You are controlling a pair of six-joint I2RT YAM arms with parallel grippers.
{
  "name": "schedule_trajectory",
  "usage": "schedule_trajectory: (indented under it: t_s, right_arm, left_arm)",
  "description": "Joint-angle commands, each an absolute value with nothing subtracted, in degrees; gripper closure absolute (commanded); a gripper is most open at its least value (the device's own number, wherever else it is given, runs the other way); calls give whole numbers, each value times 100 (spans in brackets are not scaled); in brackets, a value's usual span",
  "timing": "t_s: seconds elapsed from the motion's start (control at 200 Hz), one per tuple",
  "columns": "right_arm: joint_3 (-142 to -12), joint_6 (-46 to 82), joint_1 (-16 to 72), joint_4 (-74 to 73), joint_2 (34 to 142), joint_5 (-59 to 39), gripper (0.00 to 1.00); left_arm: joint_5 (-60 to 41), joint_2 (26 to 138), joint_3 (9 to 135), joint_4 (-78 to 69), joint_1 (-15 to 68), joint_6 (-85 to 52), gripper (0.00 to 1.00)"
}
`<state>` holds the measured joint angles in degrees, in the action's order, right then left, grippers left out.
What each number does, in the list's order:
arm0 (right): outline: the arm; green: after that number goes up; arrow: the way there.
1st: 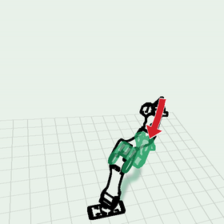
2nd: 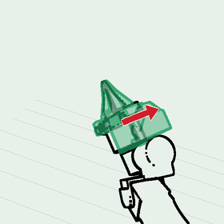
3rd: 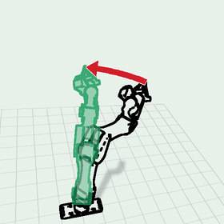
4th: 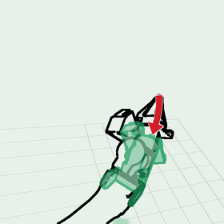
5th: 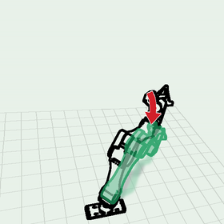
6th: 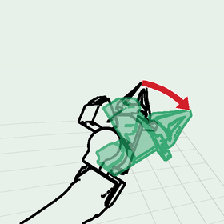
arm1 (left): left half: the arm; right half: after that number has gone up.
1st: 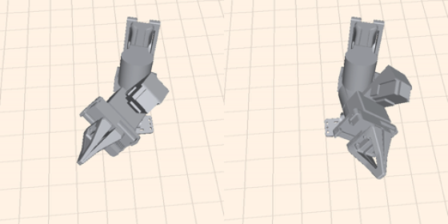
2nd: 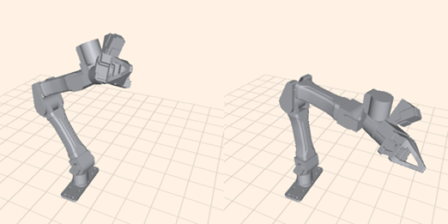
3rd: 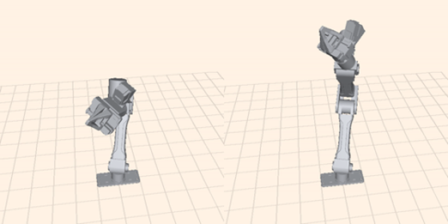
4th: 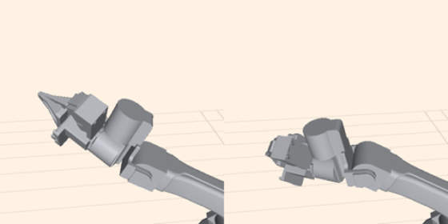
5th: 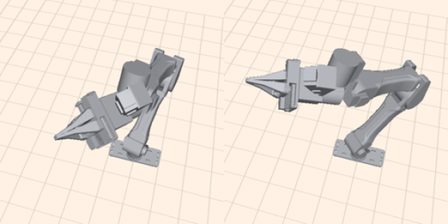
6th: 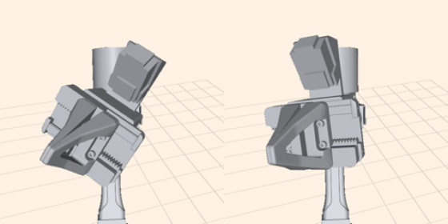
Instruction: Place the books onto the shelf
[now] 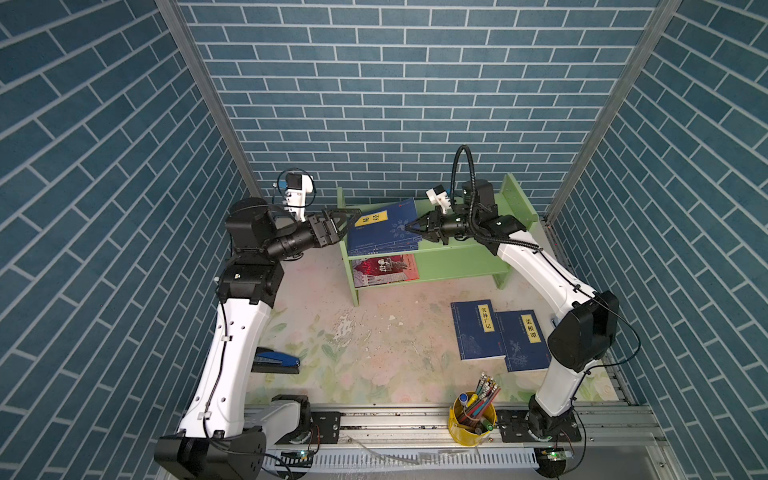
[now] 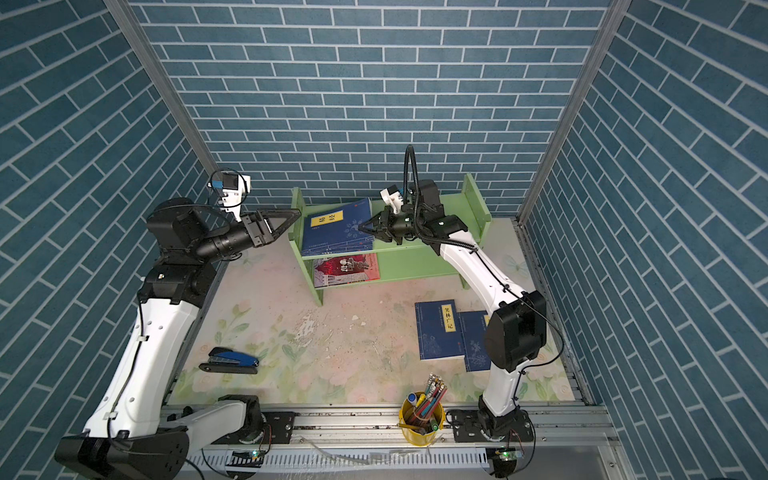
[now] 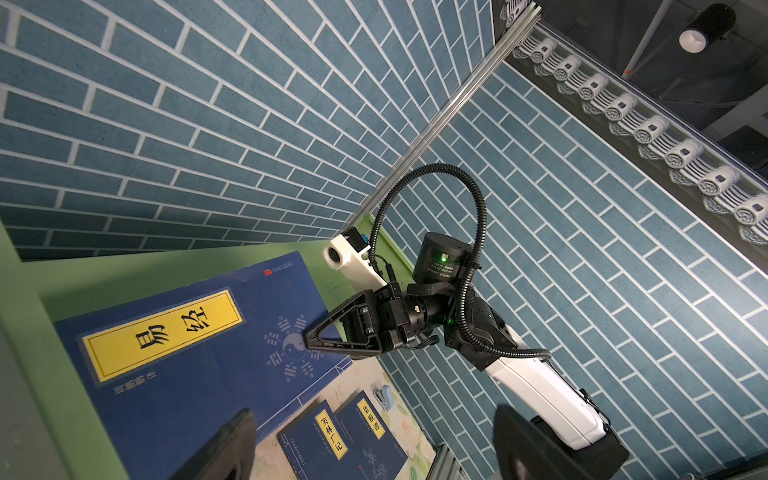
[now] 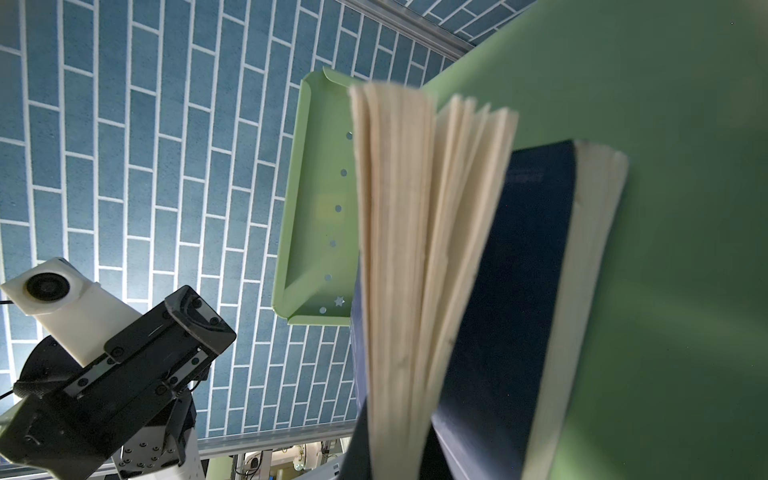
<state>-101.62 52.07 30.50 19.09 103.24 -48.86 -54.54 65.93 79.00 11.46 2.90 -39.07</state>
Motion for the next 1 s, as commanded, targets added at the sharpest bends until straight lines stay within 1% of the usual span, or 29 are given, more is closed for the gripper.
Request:
schedule_trajectory:
  t_s: [0.0, 0.54, 0.8, 0.84, 0.92, 0.995]
  right_arm:
    - [-10328, 4983, 3078, 2084, 10371, -4660, 99]
    - [-10415, 5010, 3226, 2154, 10458, -4583, 99]
    - [-10380, 4991, 3242, 2194, 10459, -4608, 97]
    - [-10371, 4992, 3248, 2193, 10459, -4599, 96]
    - [-10371, 4992, 3253, 2189, 10468, -4588, 90]
    - [-10387, 4953, 3252, 2288, 10463, -4518, 81]
  left_arm:
    - [-5572, 6489, 7848, 1011, 255, -3876, 10]
    - [-5607, 6448, 7760, 958, 255, -3885, 10]
    - [-5618, 6435, 7742, 941, 255, -3878, 10]
    - [-5616, 6428, 7742, 939, 255, -3878, 10]
    - [-5616, 6416, 7725, 936, 255, -3887, 10]
    - [-5616, 6416, 7723, 933, 255, -3892, 10]
